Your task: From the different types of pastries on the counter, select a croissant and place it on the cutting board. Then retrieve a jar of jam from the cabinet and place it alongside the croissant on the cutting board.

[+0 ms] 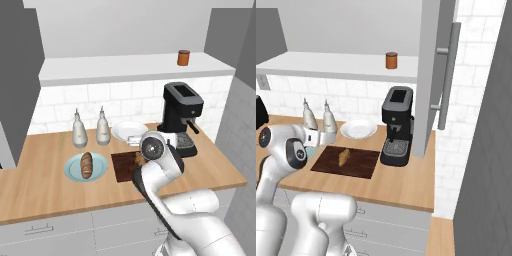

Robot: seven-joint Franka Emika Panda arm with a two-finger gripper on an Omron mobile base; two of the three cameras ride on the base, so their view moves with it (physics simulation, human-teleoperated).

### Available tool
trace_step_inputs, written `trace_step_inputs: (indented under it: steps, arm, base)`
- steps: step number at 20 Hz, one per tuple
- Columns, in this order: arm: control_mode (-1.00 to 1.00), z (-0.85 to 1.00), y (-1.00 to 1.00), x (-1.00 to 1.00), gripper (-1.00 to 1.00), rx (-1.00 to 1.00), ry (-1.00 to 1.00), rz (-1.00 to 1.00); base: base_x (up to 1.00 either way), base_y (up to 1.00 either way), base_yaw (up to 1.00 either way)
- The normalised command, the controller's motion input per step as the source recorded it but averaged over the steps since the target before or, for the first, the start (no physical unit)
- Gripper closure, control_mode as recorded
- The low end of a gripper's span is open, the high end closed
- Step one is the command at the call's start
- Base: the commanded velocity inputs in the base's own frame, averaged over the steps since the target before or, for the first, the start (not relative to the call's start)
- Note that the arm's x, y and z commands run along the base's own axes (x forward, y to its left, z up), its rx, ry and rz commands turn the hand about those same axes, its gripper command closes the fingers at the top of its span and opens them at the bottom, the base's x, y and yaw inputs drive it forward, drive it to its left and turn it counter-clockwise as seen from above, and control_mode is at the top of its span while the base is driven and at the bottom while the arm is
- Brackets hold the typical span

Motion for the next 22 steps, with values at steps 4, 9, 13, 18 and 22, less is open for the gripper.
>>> trace_step_inputs:
  steps: [4, 9, 13, 18, 22]
  arm:
    - [-1.0, 0.82, -0.18, -0.34, -1.0, -0.01, -0.4, -0.29]
    - [-1.0, 1.0, -0.09, -0.02, -1.0, 0.0, -0.1, -0.3]
    - [-1.0, 1.0, 0.0, 0.0, -1.0, 0.0, 0.01, -0.28]
    - [-1.0, 1.0, 0.0, -0.04, -1.0, 0.02, 0.07, -0.24]
    - [-1.0, 1.0, -0.17, 0.0, -1.0, 0.08, 0.15, -0.11]
  base:
    - [0.0, 0.0, 0.0]
    - [0.0, 0.0, 0.0]
    - [0.0, 0.0, 0.0]
    - [0.0, 0.0, 0.0]
    - [0.0, 0.0, 0.0]
